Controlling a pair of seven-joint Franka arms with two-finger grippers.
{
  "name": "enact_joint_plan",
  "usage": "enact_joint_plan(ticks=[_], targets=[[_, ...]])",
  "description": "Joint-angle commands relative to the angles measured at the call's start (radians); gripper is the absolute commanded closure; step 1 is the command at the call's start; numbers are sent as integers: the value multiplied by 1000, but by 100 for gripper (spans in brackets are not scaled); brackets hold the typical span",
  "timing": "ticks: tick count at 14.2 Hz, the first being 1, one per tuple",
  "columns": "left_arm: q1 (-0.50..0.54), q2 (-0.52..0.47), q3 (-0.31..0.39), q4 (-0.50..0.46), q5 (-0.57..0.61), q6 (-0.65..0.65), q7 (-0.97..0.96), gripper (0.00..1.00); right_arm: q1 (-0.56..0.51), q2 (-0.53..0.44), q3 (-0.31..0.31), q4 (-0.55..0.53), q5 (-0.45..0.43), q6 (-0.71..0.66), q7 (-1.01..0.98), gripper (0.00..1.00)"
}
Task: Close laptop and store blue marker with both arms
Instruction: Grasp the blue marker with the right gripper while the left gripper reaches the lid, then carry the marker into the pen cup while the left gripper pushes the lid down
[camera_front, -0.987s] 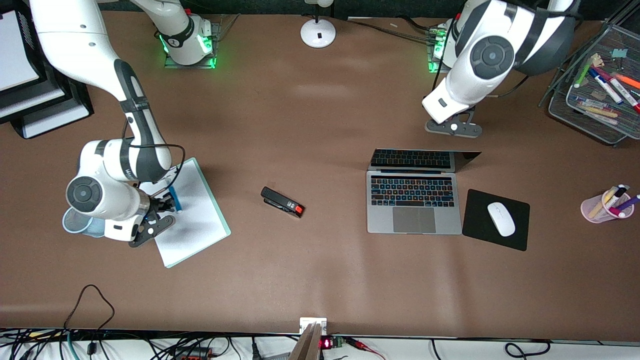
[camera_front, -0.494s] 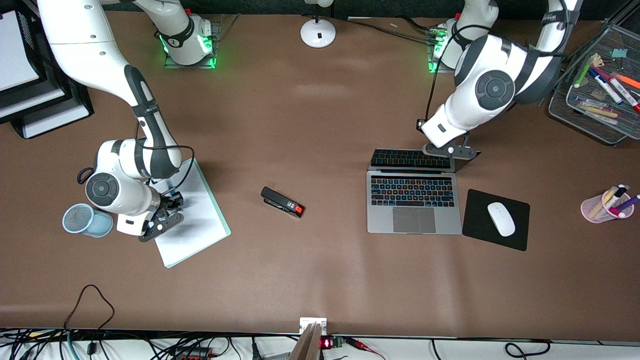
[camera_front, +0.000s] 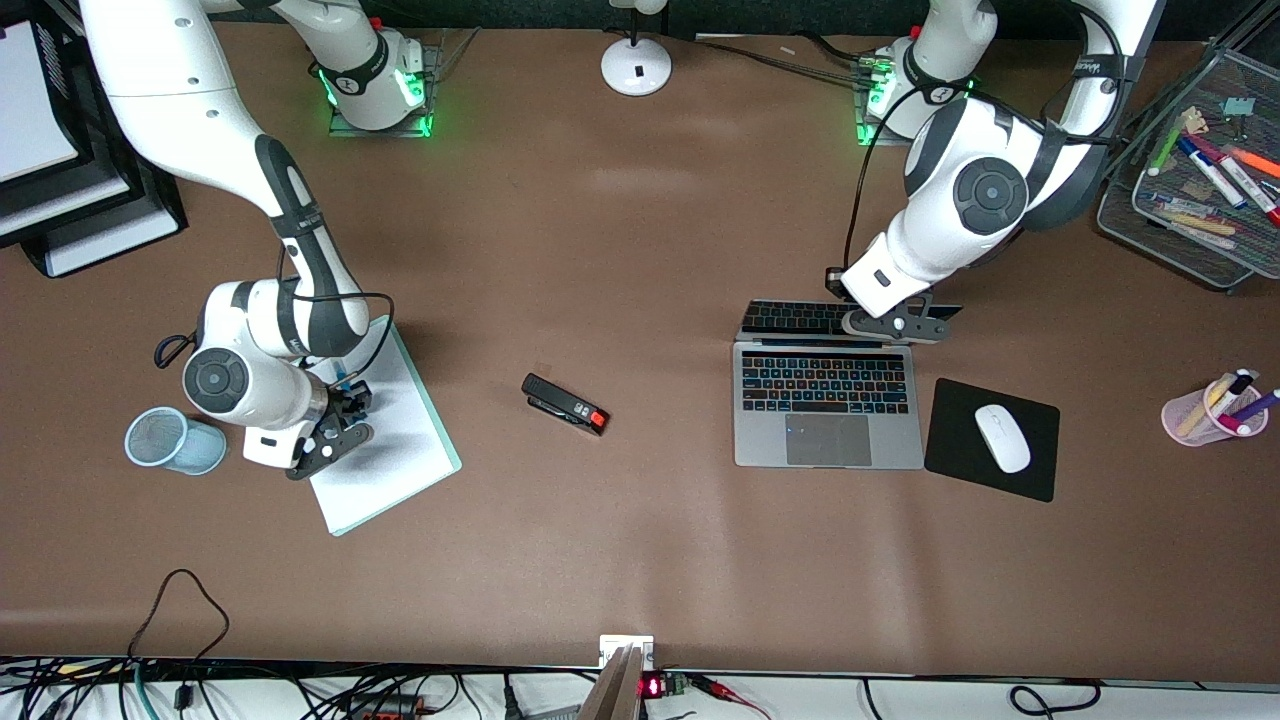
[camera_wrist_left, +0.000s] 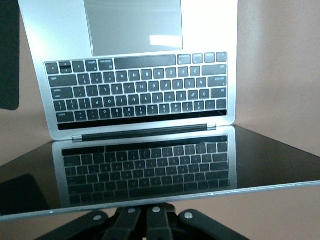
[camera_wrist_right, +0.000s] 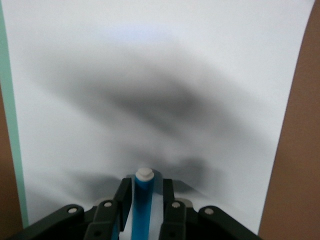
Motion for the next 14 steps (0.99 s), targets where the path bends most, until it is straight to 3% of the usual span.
enact_joint_plan(ticks=[1,6,8,11,14], targets=[[5,29,0,34,36,38,6,100,6,7,-1,-7,16,26,6,72],[28,127,1,100,133,105,2,100,9,-7,-1,7,16,12,19,100],[28,170,3,139,141,115,4,100,7,-41,4,26,16,-42,17,100],[29,248,3,225,150,115,12,100,-5,-53,0,161,14,-204,0,100],[28,356,4,330,209,115,4,100,-49,-73,2,240,16,-263,-90,100]])
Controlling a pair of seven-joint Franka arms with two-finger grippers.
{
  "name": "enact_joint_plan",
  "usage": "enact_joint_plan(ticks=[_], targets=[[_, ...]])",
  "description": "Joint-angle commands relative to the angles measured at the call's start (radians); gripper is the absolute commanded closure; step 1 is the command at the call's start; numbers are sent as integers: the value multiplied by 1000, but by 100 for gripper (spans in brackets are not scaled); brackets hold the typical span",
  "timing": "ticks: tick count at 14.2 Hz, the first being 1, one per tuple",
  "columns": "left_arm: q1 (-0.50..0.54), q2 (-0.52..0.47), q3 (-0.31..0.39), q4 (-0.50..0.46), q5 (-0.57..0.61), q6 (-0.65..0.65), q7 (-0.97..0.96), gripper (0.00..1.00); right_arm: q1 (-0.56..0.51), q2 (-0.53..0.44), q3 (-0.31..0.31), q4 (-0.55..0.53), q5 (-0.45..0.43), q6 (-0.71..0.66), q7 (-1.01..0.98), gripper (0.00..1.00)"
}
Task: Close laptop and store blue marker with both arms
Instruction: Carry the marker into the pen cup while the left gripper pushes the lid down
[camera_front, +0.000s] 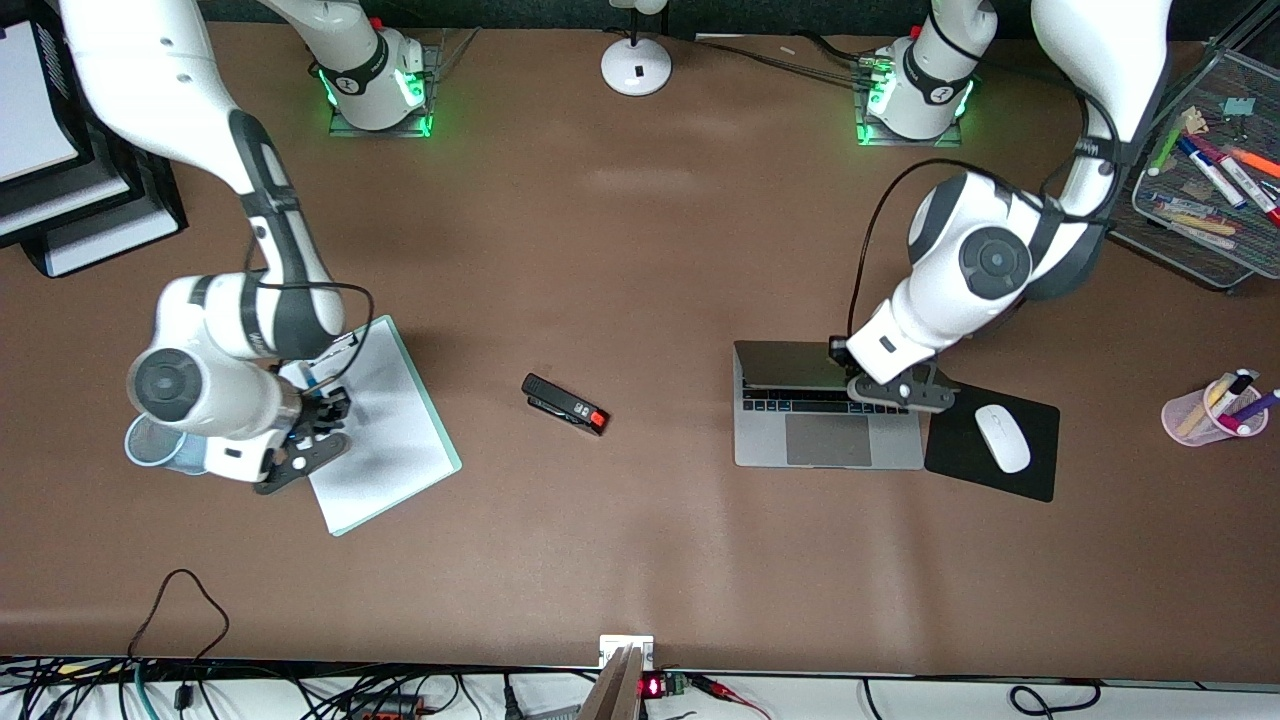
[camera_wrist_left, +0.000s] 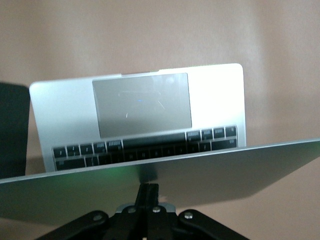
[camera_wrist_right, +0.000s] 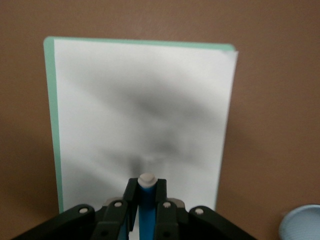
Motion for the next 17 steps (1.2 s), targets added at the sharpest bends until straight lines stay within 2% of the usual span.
enact_joint_plan(ticks=[1,3,5,10,14,17], targets=[[0,124,5,125,82,-7,0,100,-54,-21,8,57,18,-41,-114,100],[-2,158,15,148,120,2,-2,100,-86,-58,5,57,104,-41,-241,100],[-5,176,28,149,127,43,-2,100,-133,-81,5,57,222,-41,-493,100],[-5,243,35,160,128,137,1,100,-267,-98,4,61,483,-99,-973,100],[-15,303,35,208,159,151,-2,100,-354,-98,4,74,606,-118,-1252,100],[-17,336,35,208,160,178,-2,100,-414,-85,4,72,711,-144,-1462,100]])
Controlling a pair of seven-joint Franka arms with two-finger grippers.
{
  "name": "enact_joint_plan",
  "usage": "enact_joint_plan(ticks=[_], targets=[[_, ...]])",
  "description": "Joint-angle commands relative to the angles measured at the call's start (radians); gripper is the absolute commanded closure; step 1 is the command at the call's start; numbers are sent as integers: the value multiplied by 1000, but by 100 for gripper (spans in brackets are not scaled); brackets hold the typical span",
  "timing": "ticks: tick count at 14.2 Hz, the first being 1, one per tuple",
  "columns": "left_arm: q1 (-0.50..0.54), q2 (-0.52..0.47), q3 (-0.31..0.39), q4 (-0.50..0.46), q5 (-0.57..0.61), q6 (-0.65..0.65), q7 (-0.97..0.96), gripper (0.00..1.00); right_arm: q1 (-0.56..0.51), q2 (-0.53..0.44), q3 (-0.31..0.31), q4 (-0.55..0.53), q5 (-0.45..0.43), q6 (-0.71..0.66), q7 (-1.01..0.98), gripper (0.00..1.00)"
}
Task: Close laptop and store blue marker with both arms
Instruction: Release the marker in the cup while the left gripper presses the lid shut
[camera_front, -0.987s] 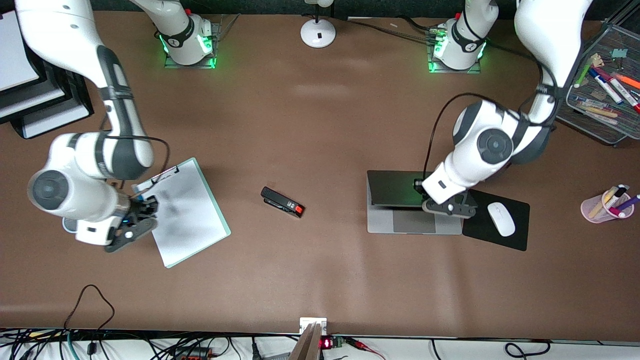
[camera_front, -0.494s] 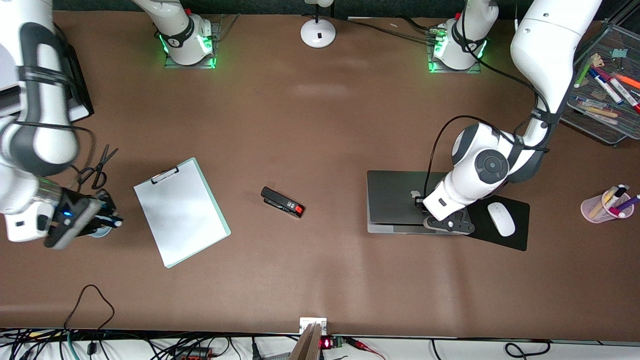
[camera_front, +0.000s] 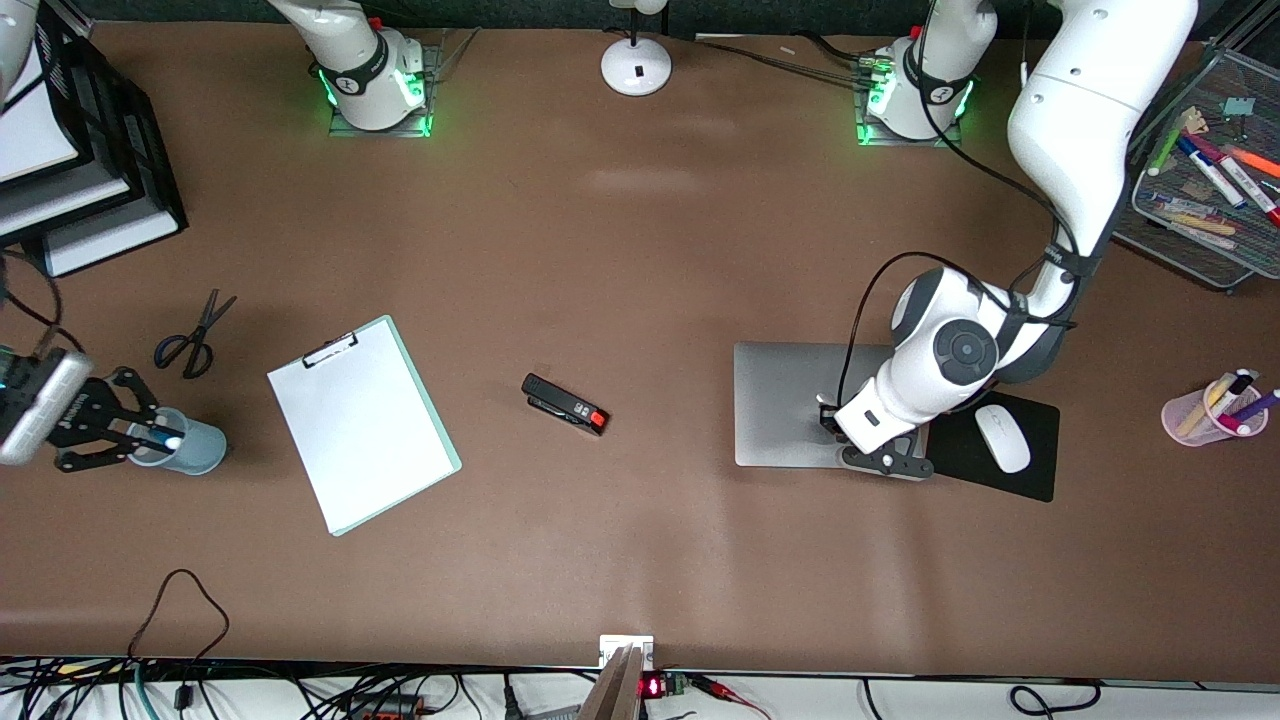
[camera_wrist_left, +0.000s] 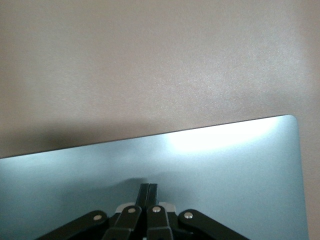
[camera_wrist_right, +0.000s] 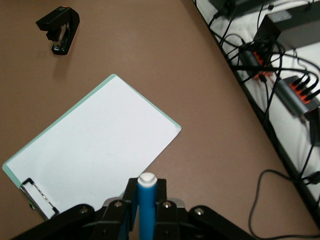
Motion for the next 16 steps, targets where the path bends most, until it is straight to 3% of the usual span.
enact_joint_plan(ticks=[1,11,14,15,16], targets=[[-6,49,5,38,30,29,-2,100,-69,13,14,10,102,-82,-175,100],[6,58,6,35,38,32,-2,100,-193,128,17,12,247,-173,-413,98],[11,0,0,38,38,-55,-4,99,-204,142,17,12,282,-175,-430,88],[11,-37,-3,41,29,-133,-4,99,-204,144,17,12,282,-173,-428,71],[12,-72,-6,41,24,-185,-4,99,-204,142,15,13,284,-173,-413,45]])
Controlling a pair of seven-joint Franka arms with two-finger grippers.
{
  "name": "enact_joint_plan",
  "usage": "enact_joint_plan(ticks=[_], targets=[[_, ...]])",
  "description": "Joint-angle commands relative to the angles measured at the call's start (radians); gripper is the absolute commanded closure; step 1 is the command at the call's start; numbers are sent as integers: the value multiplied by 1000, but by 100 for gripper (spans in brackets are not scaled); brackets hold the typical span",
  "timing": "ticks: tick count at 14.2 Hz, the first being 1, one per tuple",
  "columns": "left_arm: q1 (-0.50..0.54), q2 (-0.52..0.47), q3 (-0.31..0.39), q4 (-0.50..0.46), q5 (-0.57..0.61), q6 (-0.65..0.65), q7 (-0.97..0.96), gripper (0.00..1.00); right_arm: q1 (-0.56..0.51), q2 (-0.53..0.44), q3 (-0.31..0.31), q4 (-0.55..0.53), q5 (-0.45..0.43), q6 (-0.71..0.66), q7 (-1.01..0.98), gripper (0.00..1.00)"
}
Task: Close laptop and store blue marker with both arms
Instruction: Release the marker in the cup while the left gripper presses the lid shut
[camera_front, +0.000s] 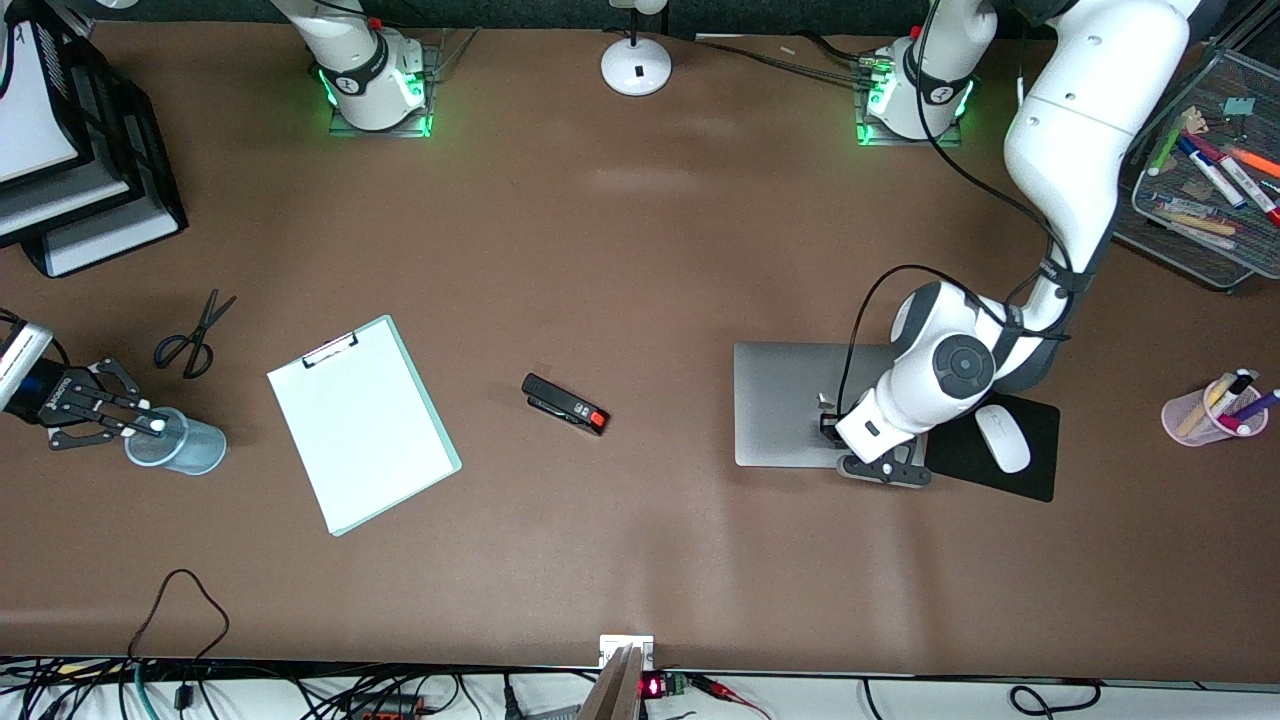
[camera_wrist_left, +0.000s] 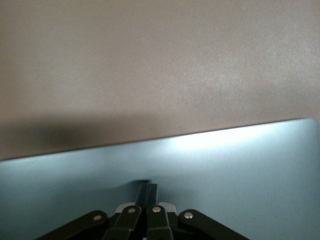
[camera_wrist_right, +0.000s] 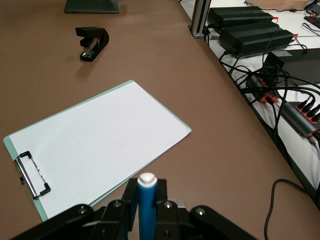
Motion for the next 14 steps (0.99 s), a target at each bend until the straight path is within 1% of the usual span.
enact_joint_plan(ticks=[1,2,5,6,7,8,9,10,12,13,14], targets=[[6,-118,-11,-3,20,-176,-2,98,-21,3,16,19,25,-19,29,19],[6,-149,-12,-1,20,-239,2,98,-21,0,13,28,19,-21,93,0],[6,-245,-29,-1,20,-372,1,97,1,-18,16,51,-35,-21,231,0],[6,-282,-29,-1,20,-423,4,93,24,-34,12,58,-67,-21,306,0],[7,-314,-29,-1,20,-474,9,83,44,-40,10,77,-108,-21,395,0],[7,-343,-31,-1,20,-518,12,66,53,-40,13,94,-156,-21,507,0],[7,-368,-31,-1,20,-543,13,38,64,-43,18,106,-190,-21,608,0],[7,-393,-34,-1,20,-560,13,0,91,-55,18,121,-223,-21,711,0],[7,-443,-41,6,17,-624,13,0,151,-81,12,138,-303,-19,889,0],[10,-460,-41,26,13,-661,16,0,177,-103,12,138,-354,-19,1001,0],[10,-465,-37,73,-3,-723,19,0,200,-115,10,138,-395,-19,1116,0]])
